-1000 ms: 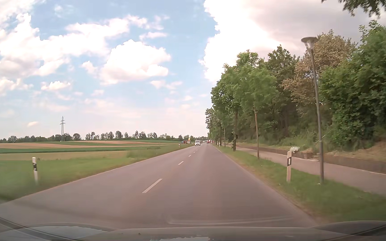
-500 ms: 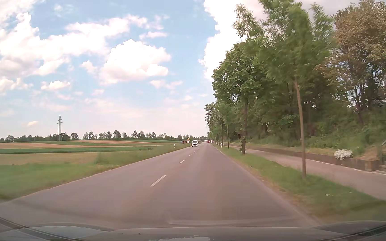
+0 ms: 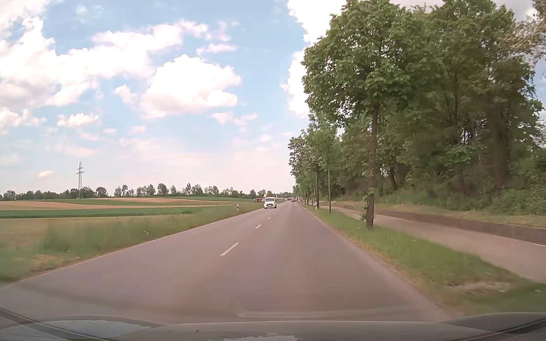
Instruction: Follow the waypoints while adhering to traffic rules and regulations
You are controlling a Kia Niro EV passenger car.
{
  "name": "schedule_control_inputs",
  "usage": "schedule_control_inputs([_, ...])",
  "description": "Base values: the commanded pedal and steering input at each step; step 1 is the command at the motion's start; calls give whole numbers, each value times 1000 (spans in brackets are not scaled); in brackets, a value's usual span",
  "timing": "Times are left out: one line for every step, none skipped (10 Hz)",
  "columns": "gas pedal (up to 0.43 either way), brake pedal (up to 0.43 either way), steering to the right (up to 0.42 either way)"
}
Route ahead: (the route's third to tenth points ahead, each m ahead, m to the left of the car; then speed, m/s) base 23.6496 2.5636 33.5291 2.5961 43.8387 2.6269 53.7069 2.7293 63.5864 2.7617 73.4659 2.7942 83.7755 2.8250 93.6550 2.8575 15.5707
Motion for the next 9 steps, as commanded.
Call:
schedule_control_inputs([39,18,0])
schedule_control_inputs([47,18,0])
schedule_control_inputs([47,18,0])
schedule_control_inputs([47,18,0])
schedule_control_inputs([47,18,0])
schedule_control_inputs([47,18,0])
schedule_control_inputs([39,18,0])
schedule_control_inputs([8,18,0])
schedule_control_inputs([0,18,0])
